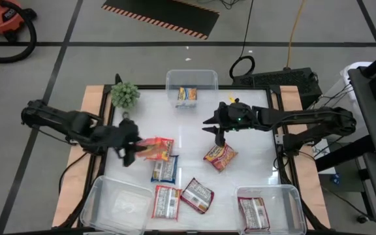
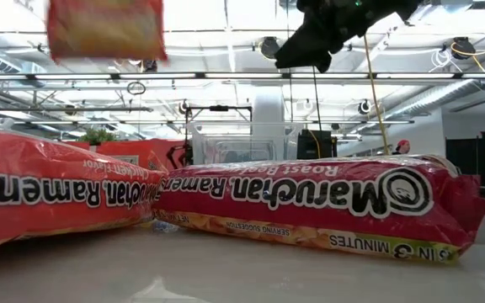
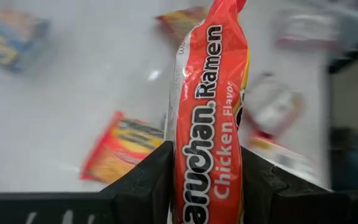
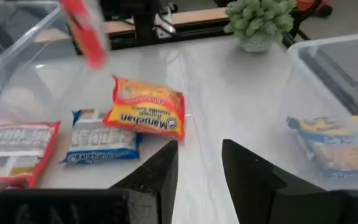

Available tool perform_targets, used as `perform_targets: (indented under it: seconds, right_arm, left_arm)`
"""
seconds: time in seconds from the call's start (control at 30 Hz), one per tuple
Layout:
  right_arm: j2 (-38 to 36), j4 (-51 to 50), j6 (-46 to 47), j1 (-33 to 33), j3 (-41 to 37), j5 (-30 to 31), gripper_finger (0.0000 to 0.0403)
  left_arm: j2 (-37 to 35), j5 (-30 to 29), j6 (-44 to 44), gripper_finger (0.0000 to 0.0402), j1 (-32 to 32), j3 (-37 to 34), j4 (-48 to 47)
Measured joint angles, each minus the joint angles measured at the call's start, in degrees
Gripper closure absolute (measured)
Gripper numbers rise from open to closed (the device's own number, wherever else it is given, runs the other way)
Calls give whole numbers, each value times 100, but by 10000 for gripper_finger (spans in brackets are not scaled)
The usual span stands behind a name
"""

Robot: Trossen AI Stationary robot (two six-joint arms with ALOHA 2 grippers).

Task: Sort Maruchan noodles
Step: Put the top orange noodle pack into the left transparent bin

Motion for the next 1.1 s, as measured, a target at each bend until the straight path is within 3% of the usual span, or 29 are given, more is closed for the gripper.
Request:
perform_targets:
  seconds: [0.33, 0.63, 1.1]
  right_arm:
    - [65, -83, 3, 109, -385, -21, 287]
    - [64, -102, 584, 256, -648, -22, 287]
    - [64, 173, 1097, 876, -673, -22, 287]
  left_arm:
    - [-274, 1381, -591, 264, -1215, 417, -248]
    - [29, 1504, -1382, 264, -2182, 417, -1103]
    - [993, 1729, -2541, 264, -3028, 417, -847]
